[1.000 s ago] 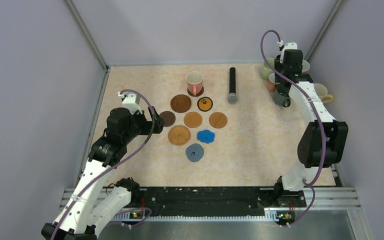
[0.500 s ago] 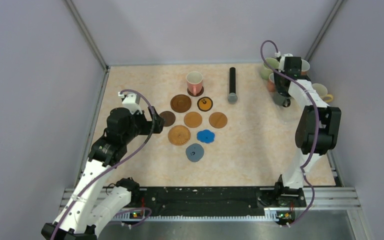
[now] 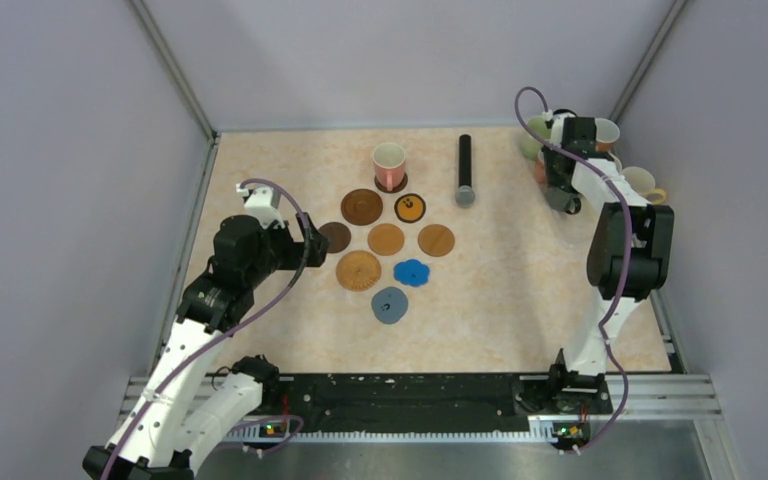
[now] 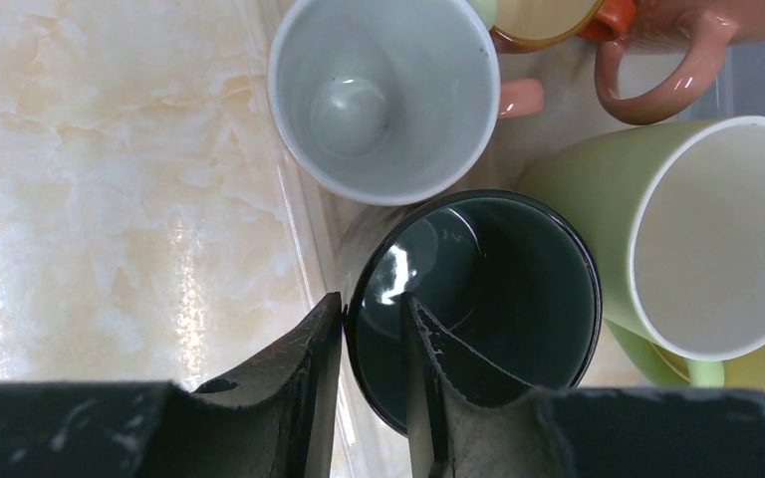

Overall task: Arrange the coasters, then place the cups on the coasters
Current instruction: Pick up the cup from the tray.

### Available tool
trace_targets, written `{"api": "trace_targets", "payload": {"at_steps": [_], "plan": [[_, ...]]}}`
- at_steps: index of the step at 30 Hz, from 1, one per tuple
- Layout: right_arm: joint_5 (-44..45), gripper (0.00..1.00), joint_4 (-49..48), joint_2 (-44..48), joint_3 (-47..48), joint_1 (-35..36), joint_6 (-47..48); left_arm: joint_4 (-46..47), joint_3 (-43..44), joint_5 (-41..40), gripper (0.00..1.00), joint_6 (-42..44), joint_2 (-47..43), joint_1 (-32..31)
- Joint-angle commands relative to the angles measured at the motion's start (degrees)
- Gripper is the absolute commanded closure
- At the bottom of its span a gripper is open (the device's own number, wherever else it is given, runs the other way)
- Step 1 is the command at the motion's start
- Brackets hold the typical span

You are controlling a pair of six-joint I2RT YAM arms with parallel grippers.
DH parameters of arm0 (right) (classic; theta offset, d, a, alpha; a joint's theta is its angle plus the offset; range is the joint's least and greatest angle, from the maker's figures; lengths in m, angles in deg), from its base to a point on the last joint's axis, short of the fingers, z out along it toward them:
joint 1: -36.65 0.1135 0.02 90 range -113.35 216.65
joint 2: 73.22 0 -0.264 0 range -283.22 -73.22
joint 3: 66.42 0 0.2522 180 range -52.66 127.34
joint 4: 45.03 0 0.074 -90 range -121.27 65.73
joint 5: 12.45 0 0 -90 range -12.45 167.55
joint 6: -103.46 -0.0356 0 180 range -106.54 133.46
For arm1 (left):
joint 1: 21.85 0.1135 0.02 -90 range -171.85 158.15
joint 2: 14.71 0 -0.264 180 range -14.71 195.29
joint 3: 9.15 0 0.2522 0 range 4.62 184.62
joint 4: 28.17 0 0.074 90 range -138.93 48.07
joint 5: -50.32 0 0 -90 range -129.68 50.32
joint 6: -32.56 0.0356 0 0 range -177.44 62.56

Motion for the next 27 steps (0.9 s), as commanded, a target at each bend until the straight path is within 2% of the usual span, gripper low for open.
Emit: {"api": "trace_targets", "payload": {"at_steps": [1, 9, 11, 19, 27], "plan": [[-0.44, 0.73, -0.08, -0.52, 2.96, -0.30, 0.67, 2.51, -0.14, 0.54, 0.04, 0.23, 0.03, -0.15], [-0.33, 0.74, -0.16, -1.31, 2.15, -0.30, 0.67, 2.39, -0.26, 0.43, 0.04, 0.32, -0.39, -0.18], [-0.40, 0.77, 0.24, -1.27, 2.38, -0.30, 0.86, 2.42, -0.24, 0.47, 0.04, 0.32, -0.43, -0.16], [-0.47, 1.00, 3.13, 0.93, 4.53, -0.30, 1.16, 2.42, -0.19, 0.52, 0.04, 0.32, -0.60, -0.18], [-3.07, 1.00, 7.30, 6.01, 5.58, -0.21, 0.10, 2.31, -0.05, 0.77, 0.03, 0.23, -0.67, -0.18]]}}
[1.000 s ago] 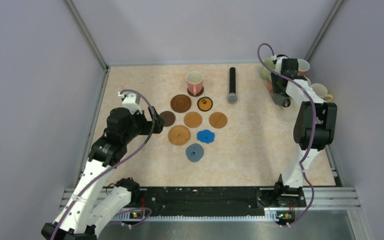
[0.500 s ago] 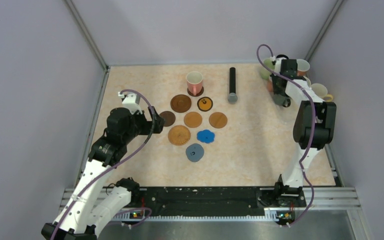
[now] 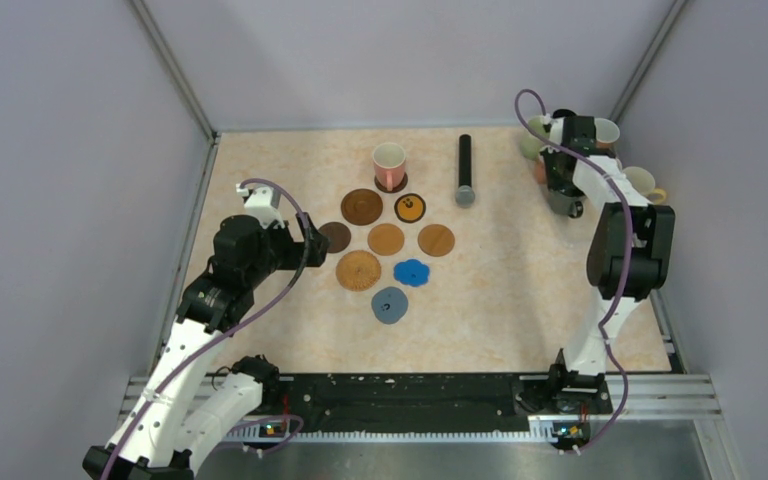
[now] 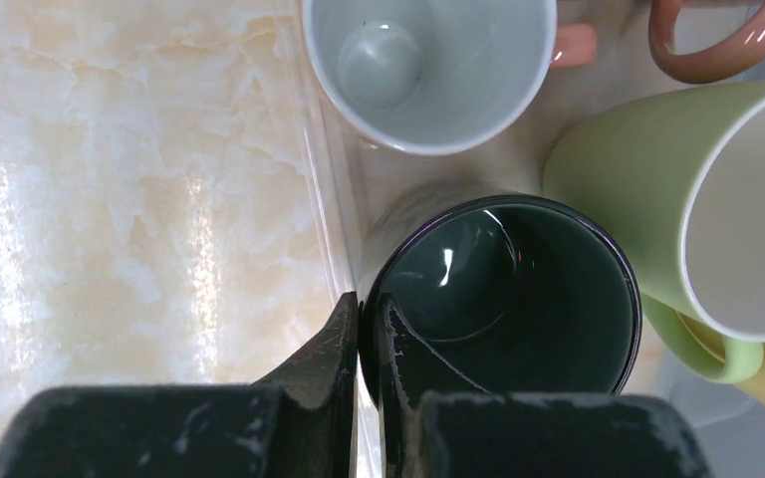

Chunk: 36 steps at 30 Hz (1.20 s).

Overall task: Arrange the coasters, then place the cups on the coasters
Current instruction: Pick up the cup from the tray, then place the cup on the coaster.

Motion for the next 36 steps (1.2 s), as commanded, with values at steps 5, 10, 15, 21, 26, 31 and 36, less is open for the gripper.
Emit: {"api": "trace_targets", "payload": {"at_steps": [5, 10, 15, 21, 26, 31, 36], "plan": [[-2.69, 1.00, 2.78, 11.26, 2.85, 0.41, -1.20, 1.95, 0.07, -0.21, 0.01, 0.06, -0.49, -0.18], [-5.93, 1.00, 2.98, 16.40, 0.87, 2.35, -1.46, 1.08, 0.42, -1.93, 0.01, -0.30, -0.16, -0.18], [-9.77, 1.00, 1.81, 24.05, -4.33, 8.18, 0.40, 0.96, 0.30, -1.81, 0.01, -0.10, 0.20, -0.17], [-16.14, 1.00, -2.86, 34.44, -13.31, 16.45, 2.72, 1.85, -0.21, 1.41, 0.01, 0.55, 1.26, -0.13], [-18.64, 1.00, -4.48, 41.57, -19.48, 26.91, 9.84, 2.74, -0.07, 5.65, 0.03, 0.73, 3.09, -0.18], [-21.20, 1.00, -8.59, 46.77, -27.17, 37.81, 15.41, 2.79, 2.09, 12.25, 0.06, 0.62, 5.05, -0.17], [-22.67, 1.00, -7.41, 46.91, -27.92, 47.20, 18.21, 1.33, 6.24, 18.80, 0.10, -0.62, 9.37, -0.25]]}}
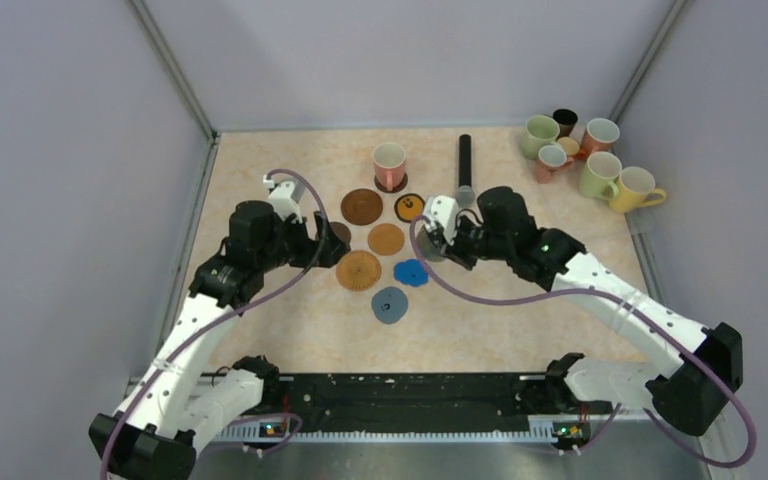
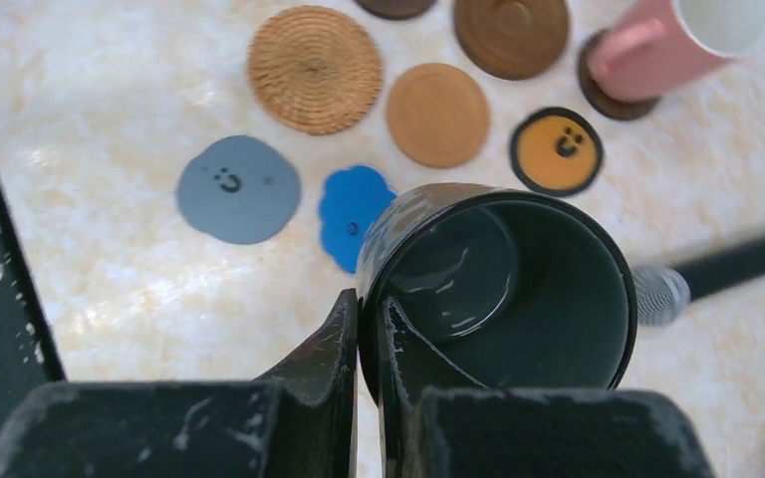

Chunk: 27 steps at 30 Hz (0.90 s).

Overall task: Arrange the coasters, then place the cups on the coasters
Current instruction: Place the cup on the coaster.

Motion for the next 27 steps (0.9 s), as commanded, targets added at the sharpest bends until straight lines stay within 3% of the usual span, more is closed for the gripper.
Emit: {"api": "trace_targets", "payload": {"at_steps": [1, 8, 21, 27], "plan": [[-2.12, 1.00, -6.09, 1.62, 0.92, 6.80, 5.80, 1.77, 5.63, 8.72, 0.11, -1.05, 3.14, -0.28], [6.65, 1.00, -5.09, -2.81, 4.78, 18.13, 5.98, 0.64, 12.02, 14.44, 0.14, -1.13, 12.67, -4.26], [14.85, 1.00, -6.08, -7.66, 8.75, 25.70, 4.24, 0.39, 13.80, 7.66, 0.21, 1.00, 20.59, -12.44], [17.16, 1.00, -7.22, -11.06, 10.71, 26.76, 4.14, -2.39, 15.14, 3.80, 0.36, 2.67, 22.67, -14.66]]}}
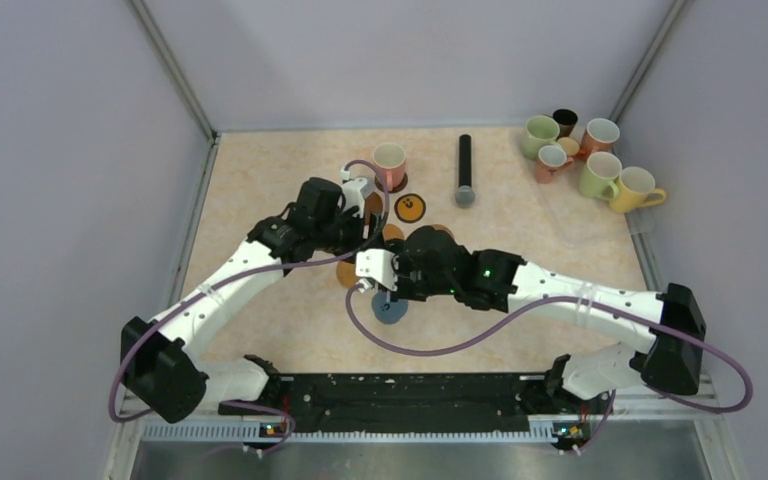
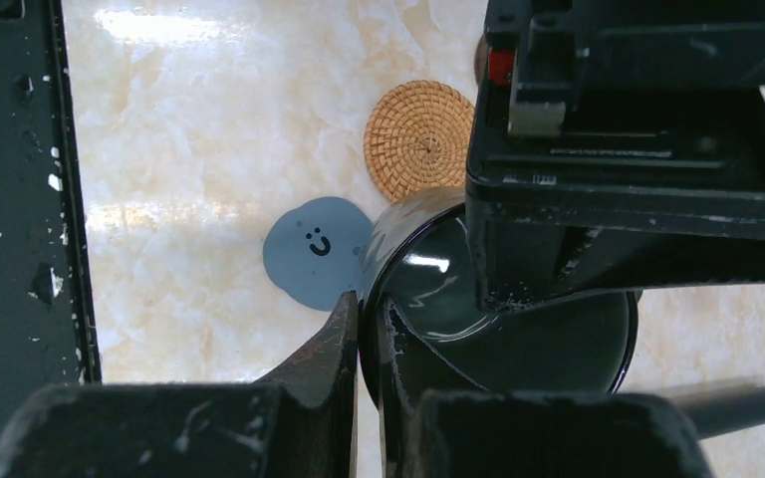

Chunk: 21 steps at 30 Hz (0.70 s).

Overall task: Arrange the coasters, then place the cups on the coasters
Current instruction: Place the cup on the coaster.

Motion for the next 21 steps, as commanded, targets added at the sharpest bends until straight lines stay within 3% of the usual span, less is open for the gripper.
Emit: {"api": "trace_targets", "payload": {"at_steps": [1, 9, 14, 17, 20, 21], "plan": [[2.97, 1.00, -6.88, -1.75, 5.00, 1.13, 0.31, -1.66, 3.37, -3.95, 0.42, 2.49, 0.62, -1.47], [8.18, 1.00, -10.31, -5.14, 3.00, 1.53, 0.27, -4.34, 3.95, -7.25, 0.98, 3.24, 0.89, -1.63], [9.49, 0.96, -13.51, -4.62, 0.48, 1.52, -0.73, -5.19, 4.84, -9.68, 1.00, 2.72, 0.86, -1.63], [10.50, 0.76, -14.77, -3.44, -0.51, 1.51, -2.57, -5.89, 5.44, -12.65, 1.00, 1.52, 0.56, -1.68], [12.52, 0.43, -17.76, -0.38, -3.68, 1.48, -5.19, -5.66, 5.35, -16.78, 1.00, 0.03, -0.72, -1.64], [13.34, 0.37, -19.00, 0.92, -5.45, 1.54, -6.42, -5.30, 5.19, -18.00, 1.00, -0.41, -1.26, -1.57]]}}
